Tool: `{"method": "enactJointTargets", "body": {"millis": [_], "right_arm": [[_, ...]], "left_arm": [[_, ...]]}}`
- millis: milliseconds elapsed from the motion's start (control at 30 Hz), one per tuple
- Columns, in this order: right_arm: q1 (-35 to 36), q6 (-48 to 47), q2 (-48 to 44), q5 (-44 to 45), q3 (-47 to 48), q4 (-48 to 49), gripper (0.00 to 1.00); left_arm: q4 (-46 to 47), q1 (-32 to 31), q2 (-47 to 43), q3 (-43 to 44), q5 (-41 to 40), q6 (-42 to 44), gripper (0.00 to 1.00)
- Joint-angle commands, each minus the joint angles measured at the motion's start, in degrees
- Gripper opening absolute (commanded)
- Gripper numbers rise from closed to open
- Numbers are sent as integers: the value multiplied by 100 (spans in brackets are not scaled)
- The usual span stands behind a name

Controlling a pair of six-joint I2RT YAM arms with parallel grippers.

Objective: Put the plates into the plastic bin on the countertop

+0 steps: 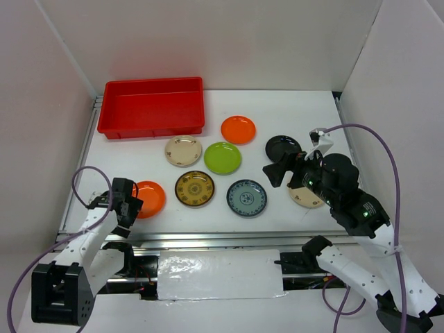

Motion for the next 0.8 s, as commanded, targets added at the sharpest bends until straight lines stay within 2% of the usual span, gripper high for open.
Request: {"method": "enactJointTargets", "body": {"millis": [0,267,367,533,567,600,700,767], "right_arm": [[129,-133,-46,-38,1,379,100],[226,-116,-82,103,-34,370,100],[226,-116,-64,138,-25,370,100],[226,-116,-64,182,1,335,100],[235,-116,-64,199,10,309,100],[235,-116,-73,225,36,308,100],[244,-116,-81,270,45,300,100],[244,-107,-73,270,54,308,100]], "left_arm": [[521,44,-11,-16,-180,-179,92],[661,79,174,-7,-260,-126,87],[872,114,349,-95,-269,-91,82],[1171,385,569,-253,-172,40,63],[1163,413,587,-245,-154,58,57],[1145,430,587,-236,-145,67,46],[1031,518,360,-236,-198,93,32],[943,571,193,-227,-259,93,26]]}}
